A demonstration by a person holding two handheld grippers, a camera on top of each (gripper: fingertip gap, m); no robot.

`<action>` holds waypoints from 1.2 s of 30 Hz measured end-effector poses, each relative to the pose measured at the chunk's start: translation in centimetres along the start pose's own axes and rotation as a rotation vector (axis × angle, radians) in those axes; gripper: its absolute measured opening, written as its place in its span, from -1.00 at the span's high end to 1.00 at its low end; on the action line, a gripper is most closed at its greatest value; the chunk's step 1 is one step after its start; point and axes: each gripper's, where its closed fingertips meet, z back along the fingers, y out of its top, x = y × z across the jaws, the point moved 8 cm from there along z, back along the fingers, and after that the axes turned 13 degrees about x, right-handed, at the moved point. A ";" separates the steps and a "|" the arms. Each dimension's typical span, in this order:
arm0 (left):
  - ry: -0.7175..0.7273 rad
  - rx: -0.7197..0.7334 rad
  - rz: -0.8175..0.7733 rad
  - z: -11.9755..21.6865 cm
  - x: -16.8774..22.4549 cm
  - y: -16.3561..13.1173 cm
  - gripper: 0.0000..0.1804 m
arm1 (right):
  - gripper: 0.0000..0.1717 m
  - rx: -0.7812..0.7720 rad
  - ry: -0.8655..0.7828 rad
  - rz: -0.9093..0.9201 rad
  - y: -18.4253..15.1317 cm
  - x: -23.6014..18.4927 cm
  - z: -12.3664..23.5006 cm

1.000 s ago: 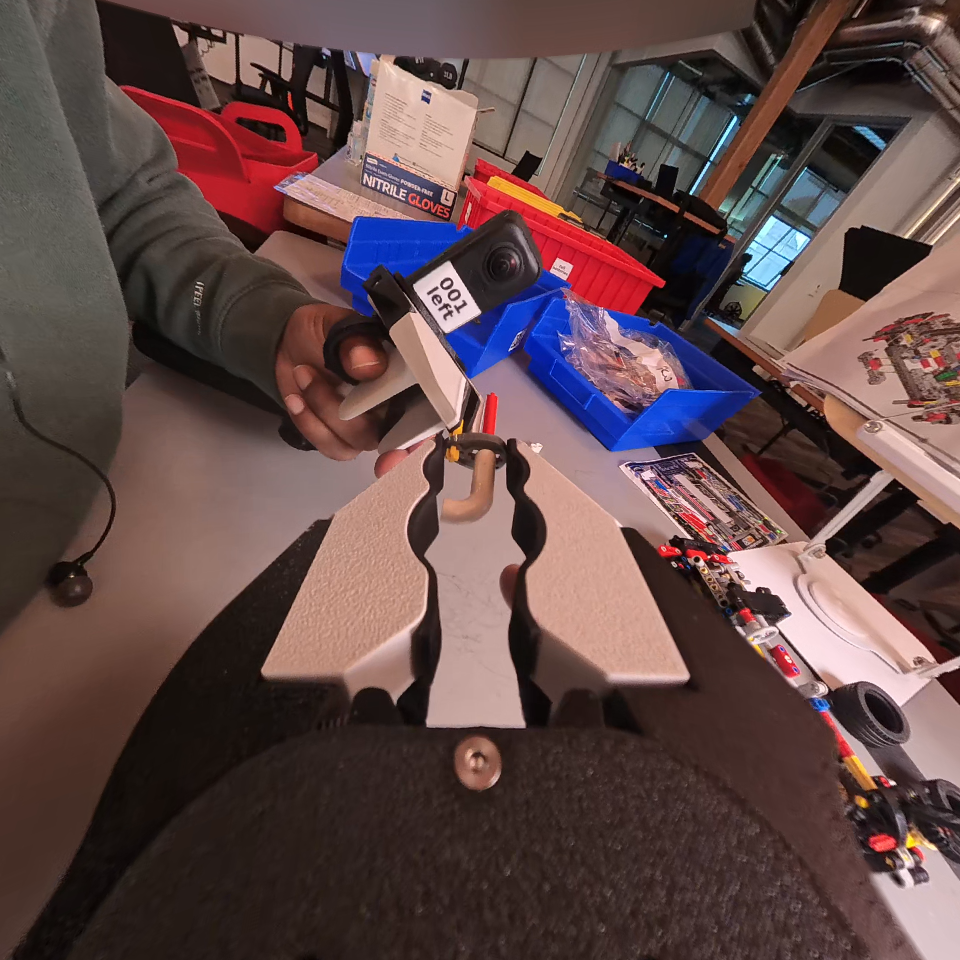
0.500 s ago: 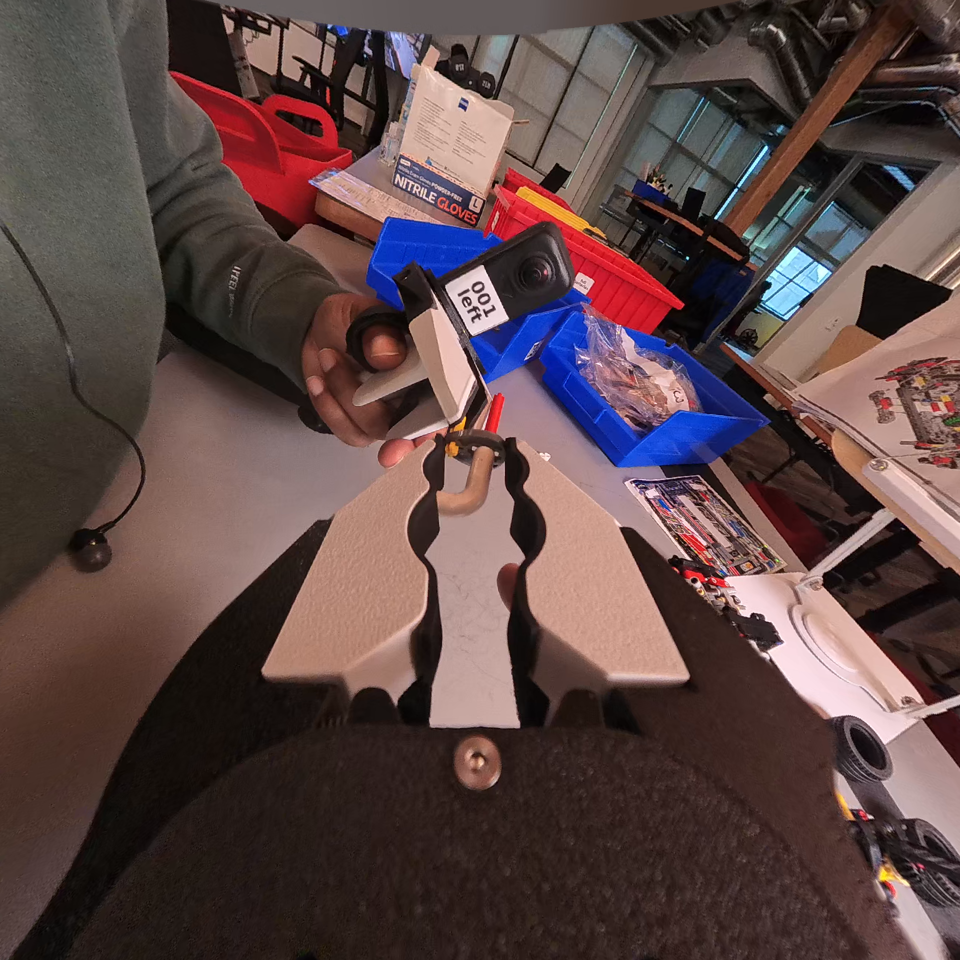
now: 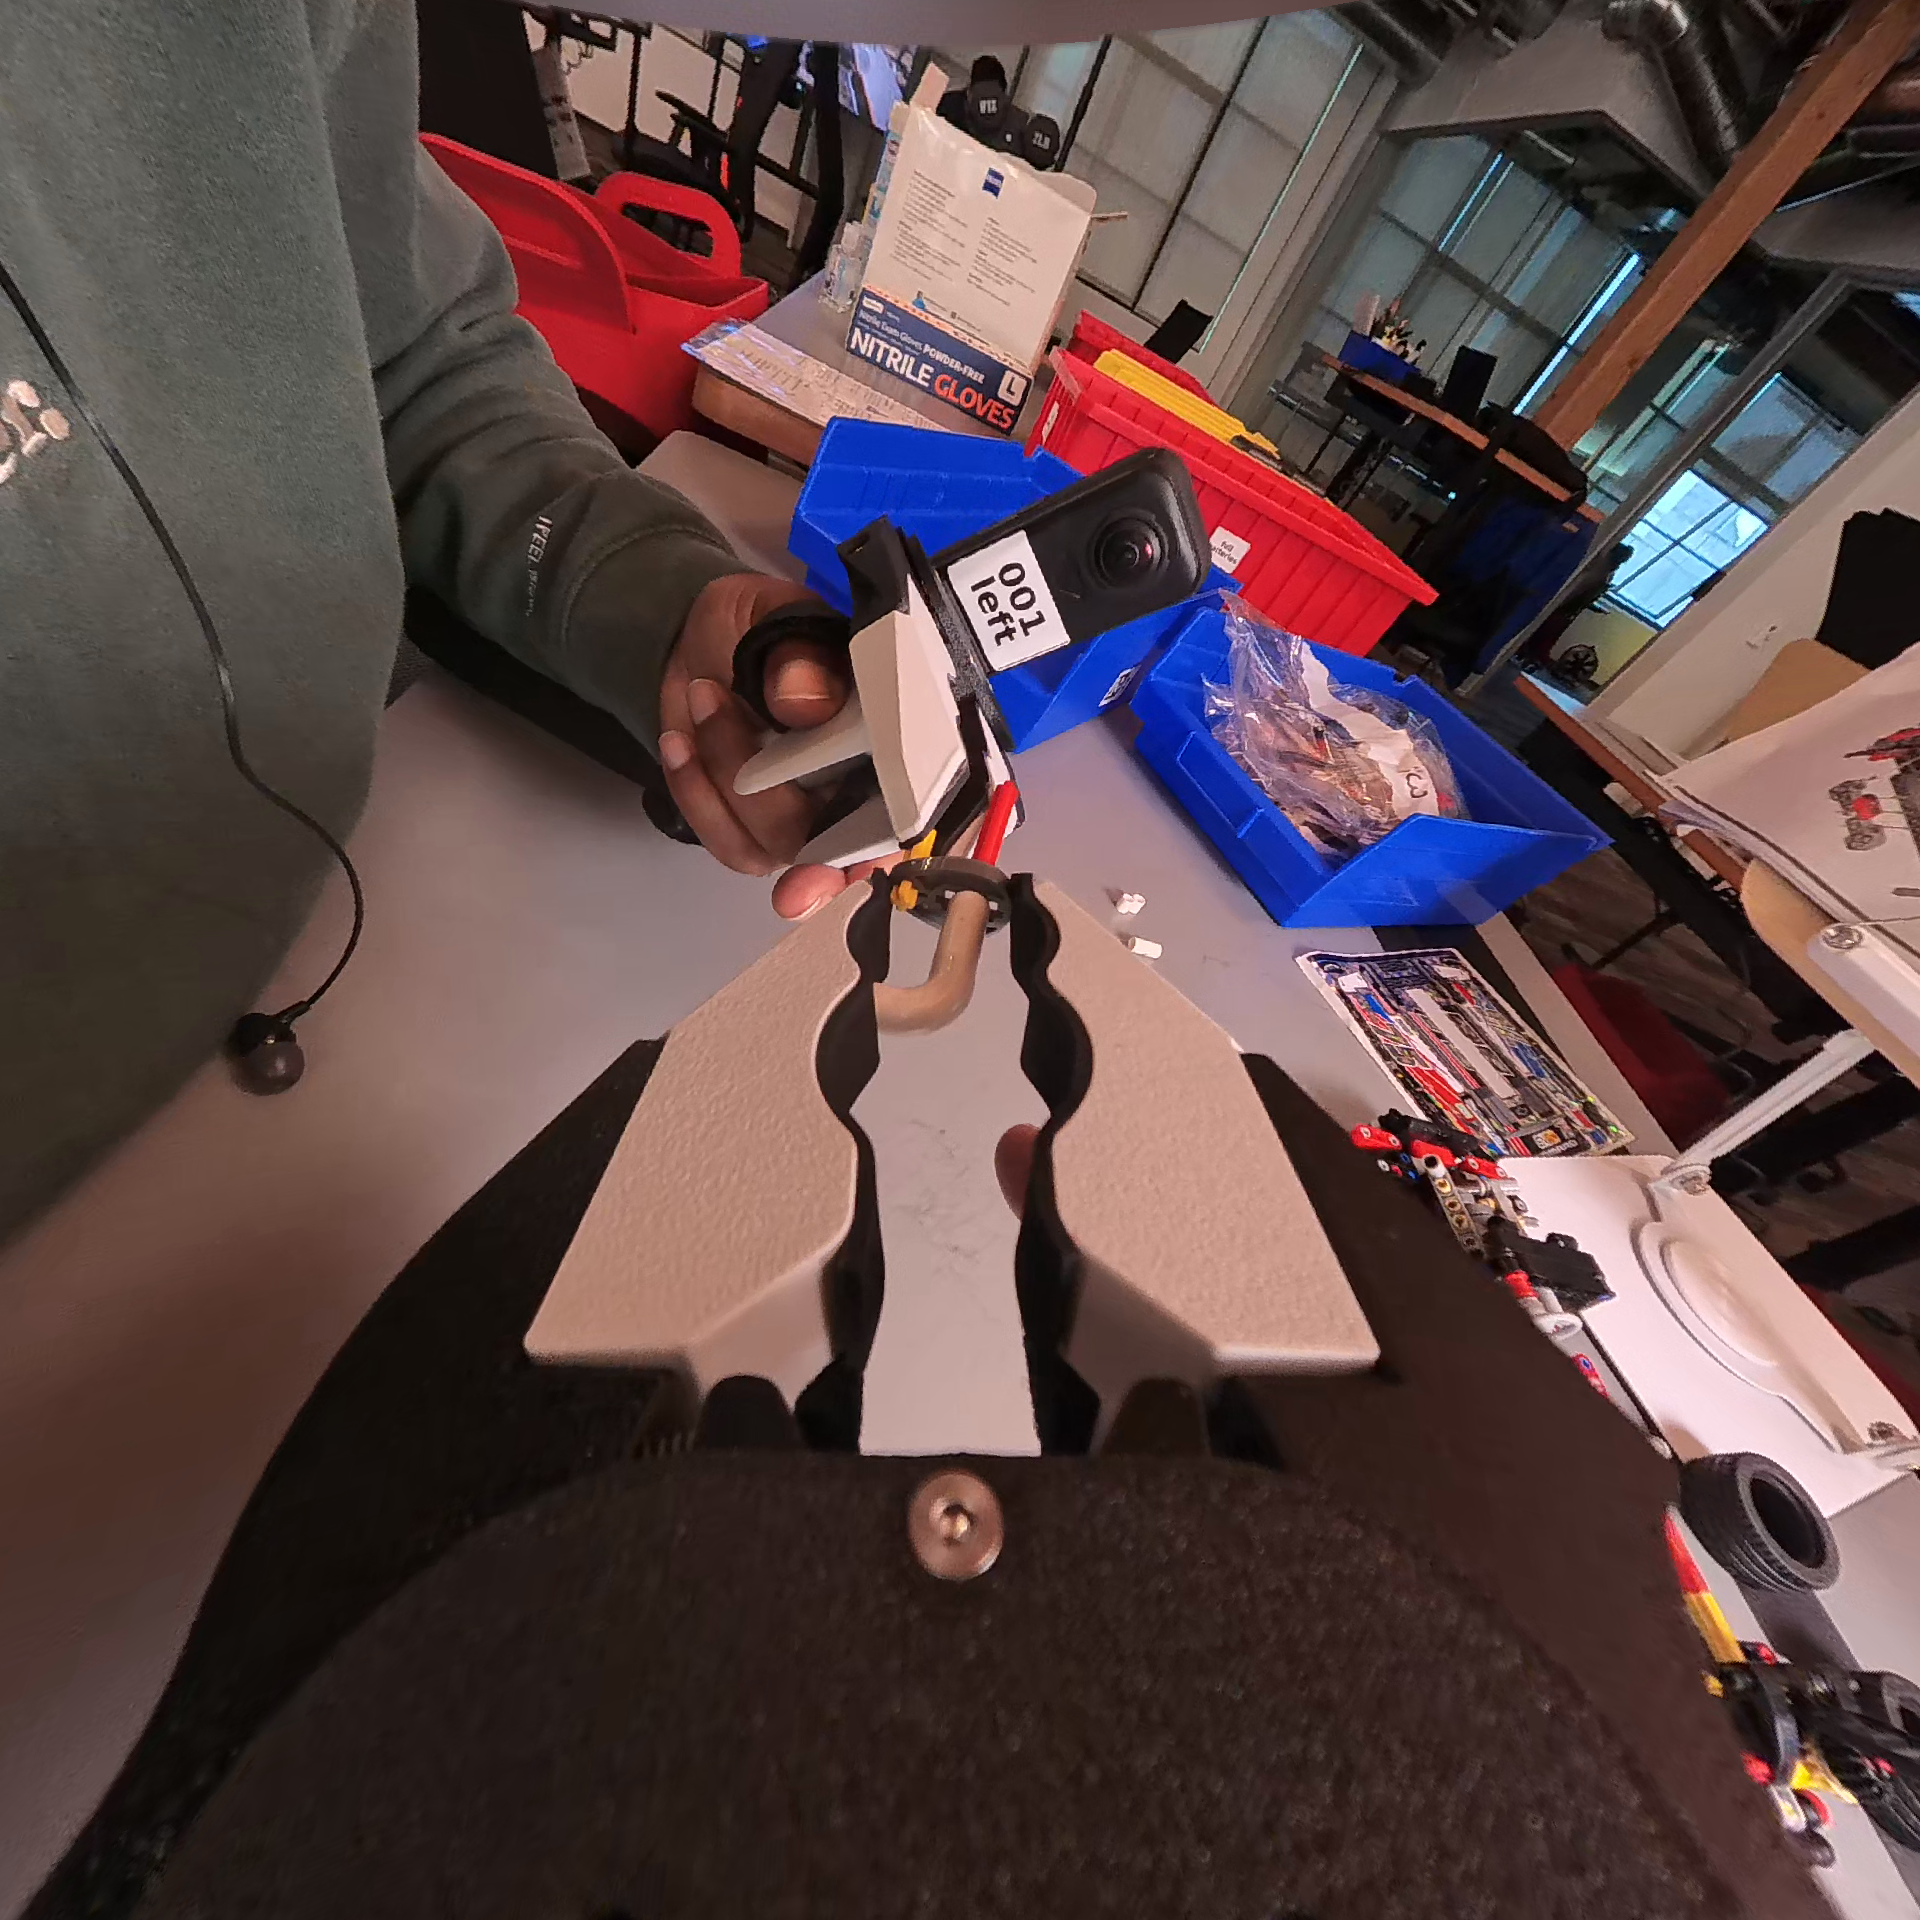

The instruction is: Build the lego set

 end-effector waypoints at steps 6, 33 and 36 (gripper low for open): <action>-0.006 -0.020 0.006 0.0 0.0 -0.1 0.99 | 0.76 -0.007 0.020 -0.012 0.0 -0.1 0.1; 0.062 -0.030 -0.094 0.1 -0.7 -0.5 0.93 | 0.75 0.024 -0.020 -0.063 -1.2 0.1 0.4; 0.062 -0.032 -0.090 0.1 -0.7 -0.6 0.93 | 0.75 0.023 -0.023 -0.062 -1.3 0.1 0.4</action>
